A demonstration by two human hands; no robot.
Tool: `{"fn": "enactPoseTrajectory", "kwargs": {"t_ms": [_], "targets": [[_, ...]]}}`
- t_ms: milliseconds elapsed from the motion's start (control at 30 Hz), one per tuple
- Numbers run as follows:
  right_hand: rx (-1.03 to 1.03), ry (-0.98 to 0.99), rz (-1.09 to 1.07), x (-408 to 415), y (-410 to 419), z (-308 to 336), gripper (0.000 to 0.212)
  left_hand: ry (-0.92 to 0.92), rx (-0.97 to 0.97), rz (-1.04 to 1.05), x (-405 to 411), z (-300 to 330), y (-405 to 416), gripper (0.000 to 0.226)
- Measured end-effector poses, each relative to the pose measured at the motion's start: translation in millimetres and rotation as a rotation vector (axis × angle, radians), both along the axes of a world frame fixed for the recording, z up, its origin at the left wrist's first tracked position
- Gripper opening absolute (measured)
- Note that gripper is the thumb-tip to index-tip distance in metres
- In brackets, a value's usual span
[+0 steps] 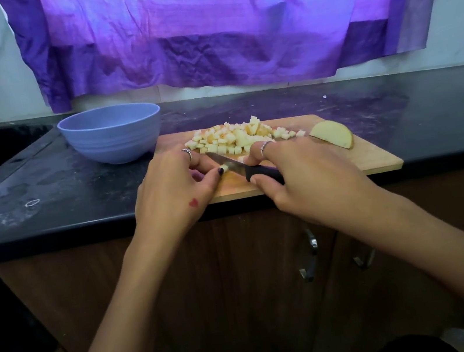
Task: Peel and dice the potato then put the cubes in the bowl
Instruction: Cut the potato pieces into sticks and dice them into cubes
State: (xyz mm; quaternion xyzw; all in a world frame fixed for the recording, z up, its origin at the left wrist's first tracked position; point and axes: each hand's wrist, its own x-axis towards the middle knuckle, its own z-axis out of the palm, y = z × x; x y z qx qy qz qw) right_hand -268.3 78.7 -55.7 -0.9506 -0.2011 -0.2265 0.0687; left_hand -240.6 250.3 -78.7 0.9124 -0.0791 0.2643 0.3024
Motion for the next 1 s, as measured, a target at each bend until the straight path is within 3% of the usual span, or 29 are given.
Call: {"fn": "enactPoseTrajectory", "kwargs": {"t_ms": [167,333,700,1000], "targets": [[-0.034,0.026,-0.020,-13,-10,7,0.029,-0.006,-0.007,0.013,0,-2,0,0.039],[0.006,-0.092,-0.089,-16,-14,5,0.030,0.040,0.006,-0.075,1,3,12,0.009],[0.043,0.013,-0.044,-19,-5,3,0.032,0.035,-0.061,-0.070,5,-3,14,0.002],[-0.036,-0.021,-0.046,-2,17,7,0.024,0.025,-0.115,-0.080,5,-5,12,0.017]]}}
